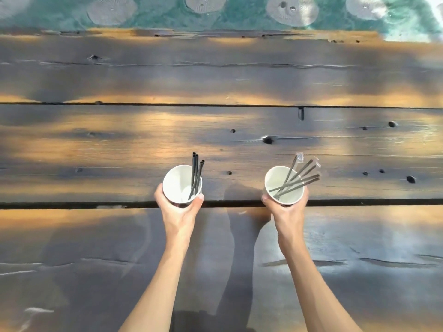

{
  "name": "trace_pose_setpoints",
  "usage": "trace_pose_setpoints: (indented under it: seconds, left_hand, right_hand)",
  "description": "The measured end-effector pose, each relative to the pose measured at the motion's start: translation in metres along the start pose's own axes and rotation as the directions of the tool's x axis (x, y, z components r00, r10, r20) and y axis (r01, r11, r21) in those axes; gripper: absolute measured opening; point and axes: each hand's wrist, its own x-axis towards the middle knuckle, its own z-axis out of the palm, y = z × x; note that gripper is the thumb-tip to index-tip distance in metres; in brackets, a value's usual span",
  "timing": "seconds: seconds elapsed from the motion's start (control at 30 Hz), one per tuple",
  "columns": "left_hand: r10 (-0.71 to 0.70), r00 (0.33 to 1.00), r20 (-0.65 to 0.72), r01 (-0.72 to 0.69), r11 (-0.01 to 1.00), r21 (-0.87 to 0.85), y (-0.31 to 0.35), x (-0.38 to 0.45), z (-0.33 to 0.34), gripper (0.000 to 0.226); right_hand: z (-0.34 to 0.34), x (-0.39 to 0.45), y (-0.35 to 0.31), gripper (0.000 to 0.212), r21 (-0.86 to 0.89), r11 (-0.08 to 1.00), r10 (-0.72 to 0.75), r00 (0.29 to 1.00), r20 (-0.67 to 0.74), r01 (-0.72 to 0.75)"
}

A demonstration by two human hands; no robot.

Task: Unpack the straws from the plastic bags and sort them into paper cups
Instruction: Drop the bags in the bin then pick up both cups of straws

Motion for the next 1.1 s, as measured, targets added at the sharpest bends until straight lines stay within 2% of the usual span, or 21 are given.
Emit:
trace_pose_setpoints:
  seconds: [0.2,0.3,0.63,1.1]
  left_hand:
    - [0.104,0.994,0.011,-0.104,0.994,-0.021,0.032,0.073,0.034,0.084]
    - [0.091,0.996,0.024,-0.089,0.994,-0.069,0.045,0.107,0.051,0.082]
    - [0.137,0.990,0.014,-0.137,0.990,0.018,0.058,0.209,0.108,0.083]
    - [0.225,0.974,0.026,-0.226,0.973,0.042,0.069,0.303,0.163,0.082]
  right_hand:
    - [0.038,0.072,-0.030,0.082,-0.021,0.997,-0.068,0.997,0.048,0.069]
    - [0.055,0.109,-0.042,0.083,-0.029,0.994,-0.103,0.993,0.053,0.105]
    - [0.097,0.220,-0.059,0.085,-0.027,0.991,-0.132,0.988,0.074,0.135]
    - [0.140,0.310,-0.067,0.087,0.038,0.984,-0.176,0.979,0.105,0.173]
